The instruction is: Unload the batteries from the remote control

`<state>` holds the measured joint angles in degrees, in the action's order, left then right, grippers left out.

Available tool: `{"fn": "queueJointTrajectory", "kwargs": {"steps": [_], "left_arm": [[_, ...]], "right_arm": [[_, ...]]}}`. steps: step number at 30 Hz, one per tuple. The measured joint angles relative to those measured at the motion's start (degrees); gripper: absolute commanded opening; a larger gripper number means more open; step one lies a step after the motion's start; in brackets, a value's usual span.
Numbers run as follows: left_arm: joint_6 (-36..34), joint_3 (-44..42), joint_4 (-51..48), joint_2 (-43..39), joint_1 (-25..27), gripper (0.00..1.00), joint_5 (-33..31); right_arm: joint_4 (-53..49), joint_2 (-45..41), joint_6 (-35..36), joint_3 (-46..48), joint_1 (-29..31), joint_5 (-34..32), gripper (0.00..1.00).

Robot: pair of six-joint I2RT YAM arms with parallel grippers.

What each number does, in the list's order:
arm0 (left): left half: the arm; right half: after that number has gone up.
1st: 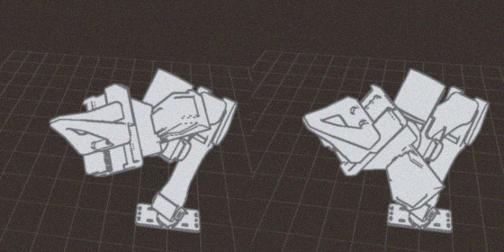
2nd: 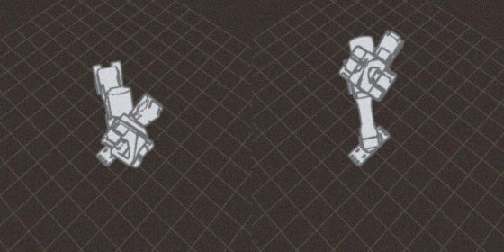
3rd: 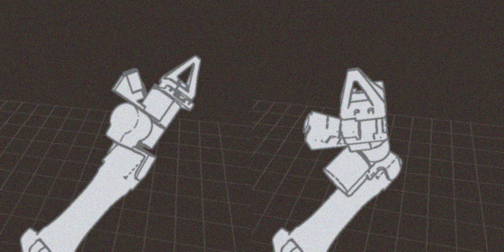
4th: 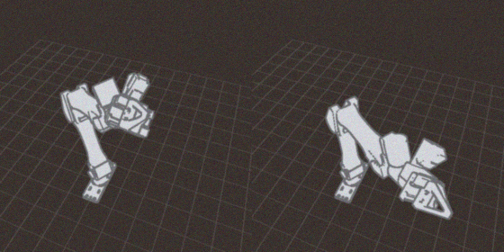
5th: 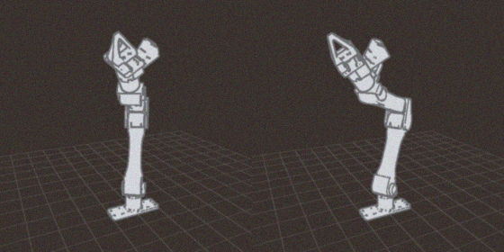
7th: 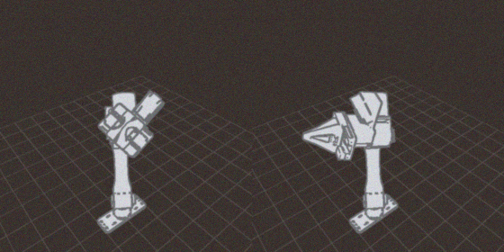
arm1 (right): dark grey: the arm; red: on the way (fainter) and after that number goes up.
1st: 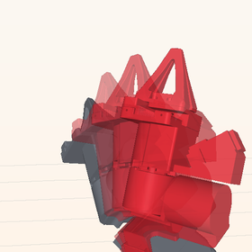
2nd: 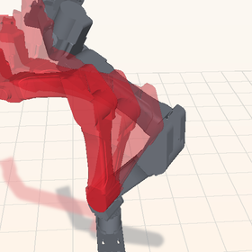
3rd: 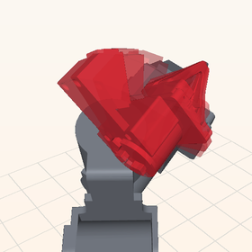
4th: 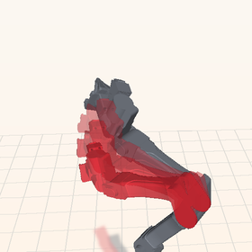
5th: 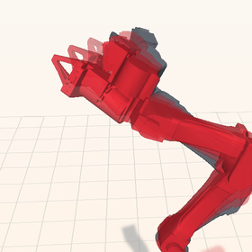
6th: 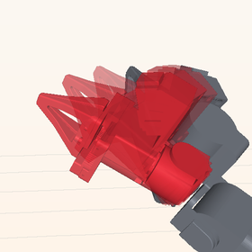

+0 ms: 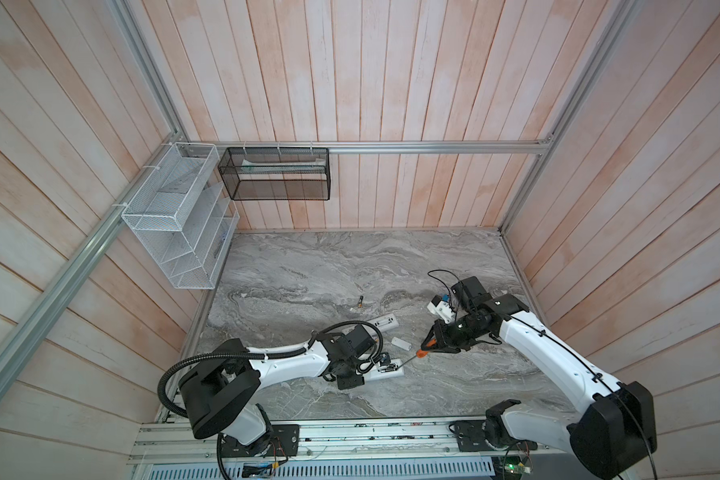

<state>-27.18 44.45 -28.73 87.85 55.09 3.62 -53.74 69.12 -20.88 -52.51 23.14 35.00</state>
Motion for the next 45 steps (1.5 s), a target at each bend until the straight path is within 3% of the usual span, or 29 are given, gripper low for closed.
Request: {"fn": "queueJointTrajectory", "kwargs": {"steps": [16, 29, 33, 38, 45], "left_arm": [[0.0, 0.1, -0.2, 0.3, 0.0, 0.08, 0.0], [0.0, 1.8, -2.1, 1.8, -0.1, 0.08, 0.0], [0.2, 2.2, -2.6, 2.3, -0.1, 0.07, 0.0], [0.4, 2.6, -3.0, 2.6, -0.1, 0.07, 0.0], [0.5, 2.9, -3.3, 2.8, -0.5, 0.07, 0.6]], "right_arm": [[5.9, -11.4, 3.5, 10.1, -2.1, 3.6, 0.03], [3.6, -10.7, 4.7, 8.4, -2.0, 3.7, 0.03], [2.3, -10.4, 4.6, 6.3, 0.3, 14.3, 0.03], [0.9, -10.3, 4.7, 4.2, 0.4, 18.5, 0.02], [-3.0, -7.4, 3.6, 4.0, -0.2, 14.7, 0.02]]}}
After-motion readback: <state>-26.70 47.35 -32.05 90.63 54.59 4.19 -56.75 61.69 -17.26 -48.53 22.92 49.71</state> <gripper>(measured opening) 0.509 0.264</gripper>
